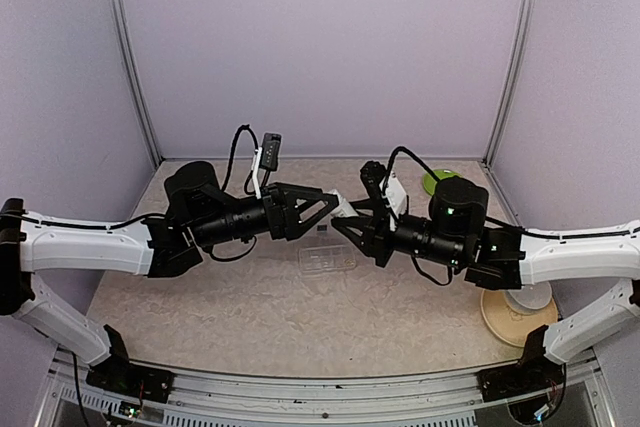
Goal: Sort the pills into containers
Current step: Screw the lid of the pill bottle onto the pill bottle.
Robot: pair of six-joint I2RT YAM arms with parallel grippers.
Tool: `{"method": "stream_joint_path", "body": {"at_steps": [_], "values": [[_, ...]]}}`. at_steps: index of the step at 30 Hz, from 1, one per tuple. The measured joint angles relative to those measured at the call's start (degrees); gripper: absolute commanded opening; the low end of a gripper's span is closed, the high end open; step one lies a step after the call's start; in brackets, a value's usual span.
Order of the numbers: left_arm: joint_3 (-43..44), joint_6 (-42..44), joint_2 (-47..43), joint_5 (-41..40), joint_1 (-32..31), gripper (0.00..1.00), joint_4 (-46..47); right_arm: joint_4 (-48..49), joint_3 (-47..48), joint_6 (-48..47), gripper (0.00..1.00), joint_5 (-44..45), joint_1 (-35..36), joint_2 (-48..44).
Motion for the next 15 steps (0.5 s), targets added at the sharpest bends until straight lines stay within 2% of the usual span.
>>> {"method": "stream_joint_path", "body": {"at_steps": [15], "values": [[0.00, -1.27, 0.00, -0.46, -0.68, 0.99, 0.33, -2.71, 1.14, 0.00, 0.17, 1.99, 0.00, 2.91]]}}
